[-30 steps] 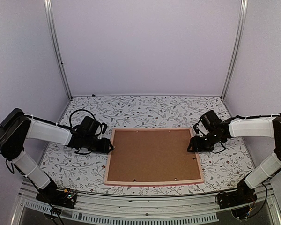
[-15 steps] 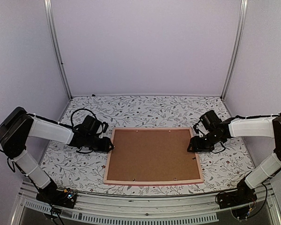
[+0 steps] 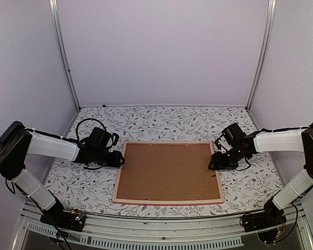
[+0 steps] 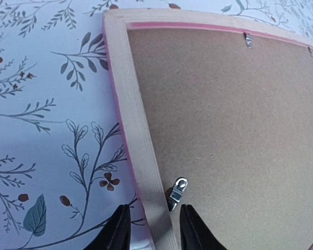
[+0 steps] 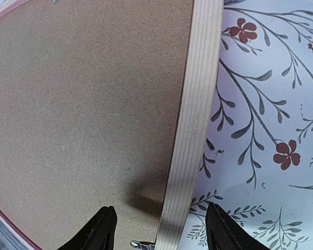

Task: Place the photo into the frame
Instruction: Press the fastener onto the backboard.

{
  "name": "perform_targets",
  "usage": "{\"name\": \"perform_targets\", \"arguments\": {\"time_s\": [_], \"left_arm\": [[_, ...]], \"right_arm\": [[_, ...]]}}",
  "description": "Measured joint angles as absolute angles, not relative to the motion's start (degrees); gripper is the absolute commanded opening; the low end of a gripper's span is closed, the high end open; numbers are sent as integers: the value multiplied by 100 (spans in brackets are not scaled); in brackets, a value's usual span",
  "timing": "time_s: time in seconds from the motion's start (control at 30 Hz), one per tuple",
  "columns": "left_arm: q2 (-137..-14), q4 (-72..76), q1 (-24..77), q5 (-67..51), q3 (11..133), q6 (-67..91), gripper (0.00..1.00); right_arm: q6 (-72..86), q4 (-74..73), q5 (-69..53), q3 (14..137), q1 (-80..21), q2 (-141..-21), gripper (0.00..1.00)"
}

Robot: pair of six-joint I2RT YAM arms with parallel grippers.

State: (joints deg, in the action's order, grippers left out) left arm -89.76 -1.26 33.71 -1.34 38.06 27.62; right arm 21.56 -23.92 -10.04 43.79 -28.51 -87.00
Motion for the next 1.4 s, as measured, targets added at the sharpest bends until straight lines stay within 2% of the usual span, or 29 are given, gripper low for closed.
{"name": "perform_targets", "arguments": {"time_s": [0.07,0.17,0.37,0.63,1.17,1.3,1.4], "left_arm": [[-8886,-75,3369,-226,3787,2777,53],[-8842,3,3367,-338,3785,2764,59],[-8882,21,3367,-388,3787,2722,61],[-9183,-137,3402,-191,3911,2550,55],[-9378,-217,3524,204,4115,2351,30],[-9380,-215,3524,211,4121,2338,28],[-9380,-215,3527,213,4121,2338,31]], "right_arm": [[2156,-2390,-1004,4368,-2851,-8700,62],[2154,-2392,-1009,4340,-2851,-8700,62],[2147,-2383,-1022,4340,-2851,-8700,62],[2115,-2381,-1022,4340,-2851,-8700,62],[2071,-2381,-1024,4340,-2851,-8702,62],[2071,-2373,-1024,4340,-2851,-8702,62],[2071,-2368,-1024,4340,-2851,-8702,62]]}}
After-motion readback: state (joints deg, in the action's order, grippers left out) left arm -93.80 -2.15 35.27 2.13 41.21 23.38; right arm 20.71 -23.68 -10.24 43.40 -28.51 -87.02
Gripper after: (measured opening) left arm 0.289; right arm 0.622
